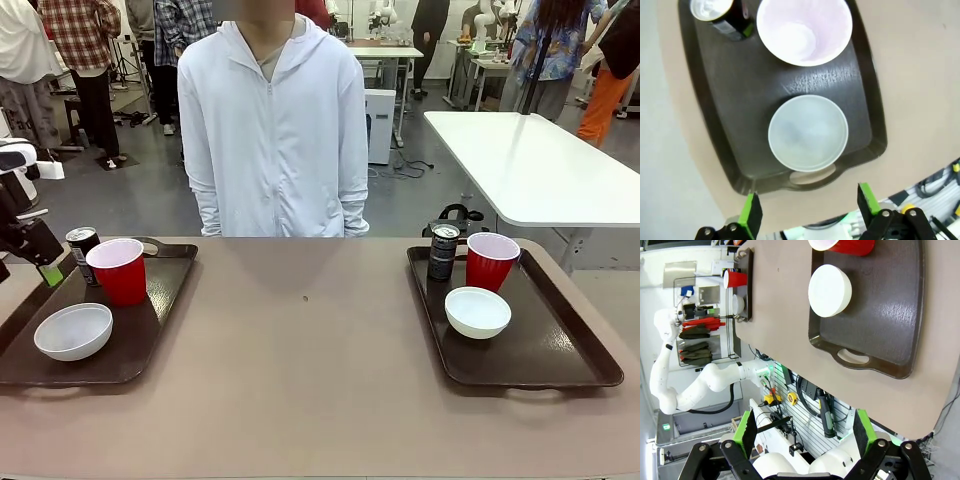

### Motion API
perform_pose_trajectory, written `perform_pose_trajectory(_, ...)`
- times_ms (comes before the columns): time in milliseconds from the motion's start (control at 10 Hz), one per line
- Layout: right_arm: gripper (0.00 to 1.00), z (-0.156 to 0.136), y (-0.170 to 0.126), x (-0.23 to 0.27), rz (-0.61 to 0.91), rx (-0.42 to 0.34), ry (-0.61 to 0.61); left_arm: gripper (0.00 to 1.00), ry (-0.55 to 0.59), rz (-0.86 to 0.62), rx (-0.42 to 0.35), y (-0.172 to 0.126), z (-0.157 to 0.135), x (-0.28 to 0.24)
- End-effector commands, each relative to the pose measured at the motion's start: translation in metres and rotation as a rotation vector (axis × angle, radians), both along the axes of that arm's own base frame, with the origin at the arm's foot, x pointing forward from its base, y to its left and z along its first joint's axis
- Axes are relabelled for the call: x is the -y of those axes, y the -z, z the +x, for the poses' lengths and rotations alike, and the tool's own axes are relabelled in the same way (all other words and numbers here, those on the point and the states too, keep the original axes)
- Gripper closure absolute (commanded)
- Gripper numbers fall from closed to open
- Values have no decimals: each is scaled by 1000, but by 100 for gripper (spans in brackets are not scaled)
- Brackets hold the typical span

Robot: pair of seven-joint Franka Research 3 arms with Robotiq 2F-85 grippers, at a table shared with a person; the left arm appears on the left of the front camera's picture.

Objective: Prepare tableware on both trays.
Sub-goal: Pick up a Picnic Bowl from the table and place it on a Handle tray.

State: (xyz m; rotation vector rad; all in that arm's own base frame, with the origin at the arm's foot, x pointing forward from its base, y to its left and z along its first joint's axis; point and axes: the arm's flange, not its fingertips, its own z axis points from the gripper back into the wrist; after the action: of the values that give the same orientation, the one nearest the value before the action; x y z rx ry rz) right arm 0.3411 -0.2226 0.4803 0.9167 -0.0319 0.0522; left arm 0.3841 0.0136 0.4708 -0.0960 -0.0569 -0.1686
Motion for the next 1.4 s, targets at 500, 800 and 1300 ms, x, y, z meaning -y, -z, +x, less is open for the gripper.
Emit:
perform_pose_trajectory(500,0,-3,2,-3,15,19,-5,0,0,0,0,0,0,0)
perform_pose_trajectory(800,0,-3,2,-3,15,19,-5,0,0,0,0,0,0,0)
perform_pose_trajectory(1300,0,-3,2,-3,15,19,-5,0,-15,-440,-79,-17,8,-35)
